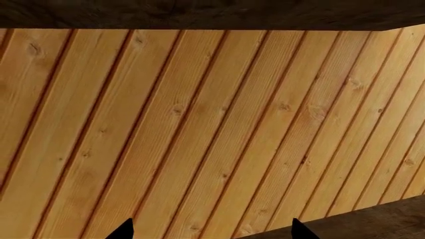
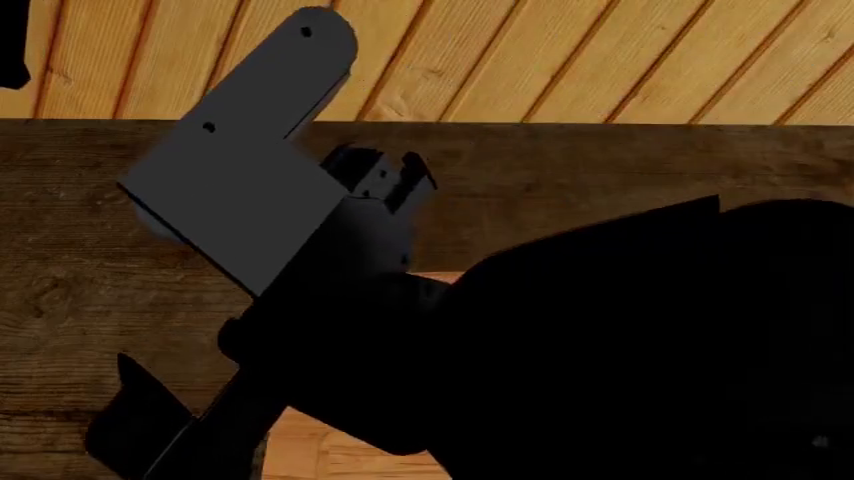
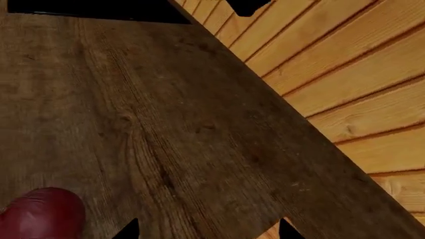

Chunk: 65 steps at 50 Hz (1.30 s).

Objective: Place the avocado, onion, tomato and bell pepper on the cutting board.

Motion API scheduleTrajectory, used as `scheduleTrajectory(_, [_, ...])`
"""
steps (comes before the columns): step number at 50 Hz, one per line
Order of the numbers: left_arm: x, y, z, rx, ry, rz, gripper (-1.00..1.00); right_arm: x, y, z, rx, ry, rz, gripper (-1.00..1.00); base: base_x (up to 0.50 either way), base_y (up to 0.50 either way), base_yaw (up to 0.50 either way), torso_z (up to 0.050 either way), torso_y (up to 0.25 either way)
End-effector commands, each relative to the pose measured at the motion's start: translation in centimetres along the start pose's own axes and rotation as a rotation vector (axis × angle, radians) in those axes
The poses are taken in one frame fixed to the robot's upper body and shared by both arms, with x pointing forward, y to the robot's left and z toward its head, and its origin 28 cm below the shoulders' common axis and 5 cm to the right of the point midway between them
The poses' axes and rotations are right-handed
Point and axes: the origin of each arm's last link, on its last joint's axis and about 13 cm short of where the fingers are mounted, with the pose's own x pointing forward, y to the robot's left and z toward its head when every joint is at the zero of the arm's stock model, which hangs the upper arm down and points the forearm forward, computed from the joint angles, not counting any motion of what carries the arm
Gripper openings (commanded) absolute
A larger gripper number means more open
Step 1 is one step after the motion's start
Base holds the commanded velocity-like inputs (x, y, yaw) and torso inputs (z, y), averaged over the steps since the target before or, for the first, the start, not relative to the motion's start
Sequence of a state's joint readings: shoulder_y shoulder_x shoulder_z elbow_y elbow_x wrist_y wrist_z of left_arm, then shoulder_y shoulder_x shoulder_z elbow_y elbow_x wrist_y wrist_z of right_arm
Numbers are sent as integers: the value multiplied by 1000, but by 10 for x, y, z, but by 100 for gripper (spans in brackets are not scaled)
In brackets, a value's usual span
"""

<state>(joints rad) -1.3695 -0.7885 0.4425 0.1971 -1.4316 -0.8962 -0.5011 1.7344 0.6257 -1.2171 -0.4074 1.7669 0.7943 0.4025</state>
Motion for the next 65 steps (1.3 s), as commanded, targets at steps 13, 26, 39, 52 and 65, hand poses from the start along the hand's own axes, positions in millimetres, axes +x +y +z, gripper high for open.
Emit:
scheduleTrajectory(13, [2, 3, 1, -1, -11, 15, 100, 34, 11, 2, -33, 14, 188, 100, 0, 0, 0, 0, 0])
scheduleTrajectory(26, [1, 4, 2, 1, -13, 25, 100, 57, 12, -3, -3, 2, 304, 100, 0, 0, 0, 0, 0])
scheduleTrajectory(39, [1, 6, 2, 4, -12, 33, 100, 82, -17, 4, 47, -8, 357, 100, 0, 0, 0, 0, 0])
scheduleTrajectory(52, [3, 10, 3, 4, -16, 51, 100, 90, 0, 5, 68, 10, 501, 100, 0, 0, 0, 0, 0])
scheduleTrajectory(65, [5, 12, 6, 2, -27, 61, 100, 95, 9, 11, 43, 42, 555, 100, 0, 0, 0, 0, 0])
